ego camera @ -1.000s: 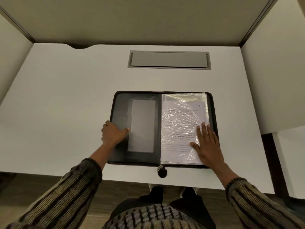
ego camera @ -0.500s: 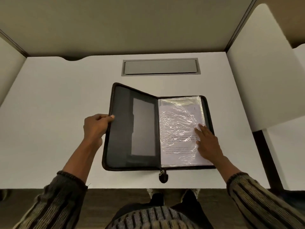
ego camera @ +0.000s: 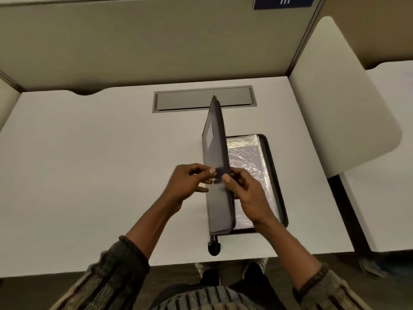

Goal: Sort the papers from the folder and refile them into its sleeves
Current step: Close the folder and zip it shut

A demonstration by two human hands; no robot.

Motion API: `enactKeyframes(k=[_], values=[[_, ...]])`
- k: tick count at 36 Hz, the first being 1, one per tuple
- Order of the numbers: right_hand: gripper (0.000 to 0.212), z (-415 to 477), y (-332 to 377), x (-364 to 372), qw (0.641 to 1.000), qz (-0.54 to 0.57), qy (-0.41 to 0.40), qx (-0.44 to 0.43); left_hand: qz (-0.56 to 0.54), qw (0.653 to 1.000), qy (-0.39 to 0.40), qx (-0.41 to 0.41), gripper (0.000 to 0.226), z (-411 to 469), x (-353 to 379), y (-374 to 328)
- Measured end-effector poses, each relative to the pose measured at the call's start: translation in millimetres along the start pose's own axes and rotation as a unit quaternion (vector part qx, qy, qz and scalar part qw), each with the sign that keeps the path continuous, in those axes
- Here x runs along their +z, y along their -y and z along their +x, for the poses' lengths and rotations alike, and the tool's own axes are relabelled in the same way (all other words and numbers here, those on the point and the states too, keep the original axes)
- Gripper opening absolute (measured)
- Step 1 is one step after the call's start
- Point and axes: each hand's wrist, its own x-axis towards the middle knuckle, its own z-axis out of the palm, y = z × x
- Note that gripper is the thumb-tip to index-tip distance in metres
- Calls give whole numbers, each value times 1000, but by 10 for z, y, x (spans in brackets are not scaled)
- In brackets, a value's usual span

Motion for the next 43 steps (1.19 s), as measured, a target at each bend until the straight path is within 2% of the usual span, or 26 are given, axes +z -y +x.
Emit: enactKeyframes(k=[5, 8, 12, 18, 24, 28, 32, 35, 37, 39, 41, 43], values=[[17, 73, -10, -502, 999, -18, -22, 31, 97, 994, 7, -53, 17, 119, 157, 491], [9, 137, -140, -849, 994, -47, -85, 50, 181, 979, -7, -91, 23, 133, 192, 862], [13, 248, -512, -1271, 978, -138, -133, 85, 267, 957, -16, -110, 22, 43, 250, 1297], [25, 362, -1038, -1533, 941, -280, -164, 99, 270, 955, -12, -119, 31, -195, 416, 1597], [44, 373, -1462, -1511, 887, -404, -201, 96, 269, 954, -7, -137, 34, -350, 507, 1647], [47, 339, -1628, -1468, 864, -450, -207, 91, 301, 944, 40, -129, 35, -406, 465, 1747], [45, 298, -1562, -1333, 831, -503, -221, 91, 322, 939, 44, -109, 31, -464, 421, 1804], [46, 182, -1513, -1128, 798, -546, -250, 37, 320, 942, 43, -88, 27, -500, 371, 1864], [43, 45, -1476, -942, 801, -544, -250, -17, 309, 947, 43, -74, 25, -513, 335, 1895], [28, -133, -1442, -724, 826, -516, -219, -56, 301, 950, 49, -63, 26, -516, 303, 1910], [12, -312, -1462, -501, 862, -475, -175, -41, 300, 951, 57, -48, 29, -510, 275, 1924], [18, -459, -1522, -282, 905, -408, -121, 24, 309, 948, 65, -31, 34, -501, 246, 1920]])
